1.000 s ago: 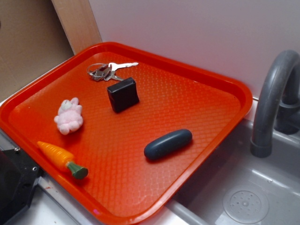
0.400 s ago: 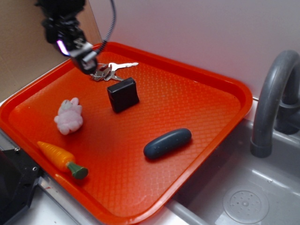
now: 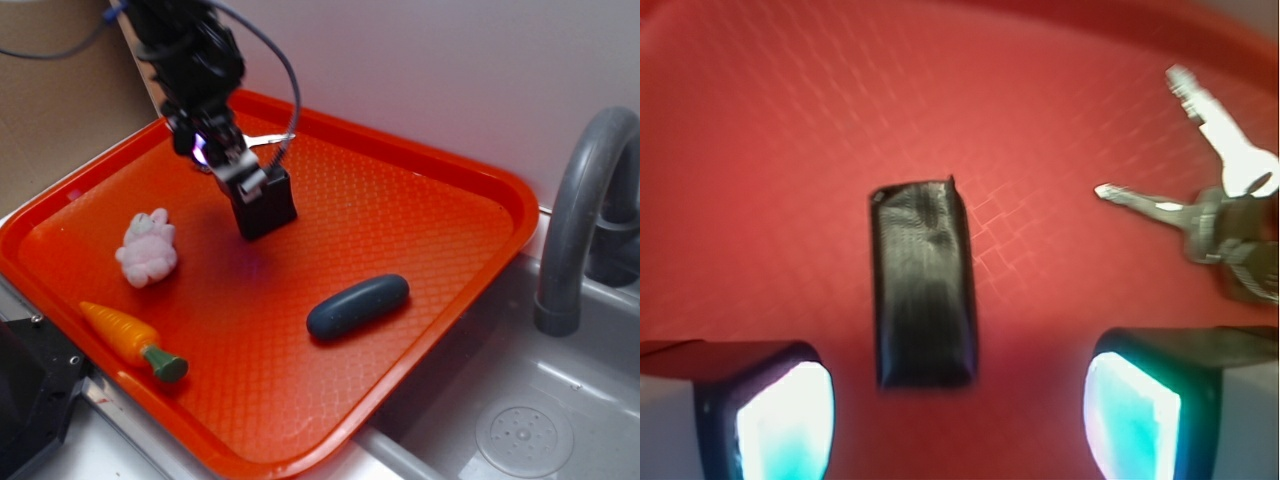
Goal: Grab the black box.
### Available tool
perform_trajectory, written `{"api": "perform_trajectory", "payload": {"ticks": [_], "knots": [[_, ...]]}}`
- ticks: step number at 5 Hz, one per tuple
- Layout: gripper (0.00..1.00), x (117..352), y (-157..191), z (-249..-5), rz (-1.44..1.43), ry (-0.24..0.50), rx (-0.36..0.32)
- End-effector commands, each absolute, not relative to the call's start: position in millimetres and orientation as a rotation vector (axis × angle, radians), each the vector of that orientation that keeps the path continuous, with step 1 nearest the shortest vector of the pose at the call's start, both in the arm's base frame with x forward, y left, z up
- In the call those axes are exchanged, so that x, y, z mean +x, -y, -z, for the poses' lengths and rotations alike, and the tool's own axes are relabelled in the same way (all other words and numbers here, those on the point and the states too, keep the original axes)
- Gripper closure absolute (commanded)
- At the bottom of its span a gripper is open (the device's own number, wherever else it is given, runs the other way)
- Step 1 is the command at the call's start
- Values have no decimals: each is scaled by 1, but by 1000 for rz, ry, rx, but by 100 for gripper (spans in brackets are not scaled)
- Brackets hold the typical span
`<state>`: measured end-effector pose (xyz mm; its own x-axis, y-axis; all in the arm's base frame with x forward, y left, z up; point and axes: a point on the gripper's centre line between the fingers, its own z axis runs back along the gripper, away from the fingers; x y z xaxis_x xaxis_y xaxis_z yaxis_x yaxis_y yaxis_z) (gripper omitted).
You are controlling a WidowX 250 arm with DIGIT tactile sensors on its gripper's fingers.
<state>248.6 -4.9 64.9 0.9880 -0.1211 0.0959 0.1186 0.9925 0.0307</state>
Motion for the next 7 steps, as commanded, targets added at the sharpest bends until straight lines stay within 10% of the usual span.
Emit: {"api": "perform_trajectory", "payload": {"ticks": [1,4,7], "knots": [[100,276,8,-50,109,169,-3],[100,229,-21,-181,-16,358,-11],[100,236,-39,-313,-184,214,24]]}}
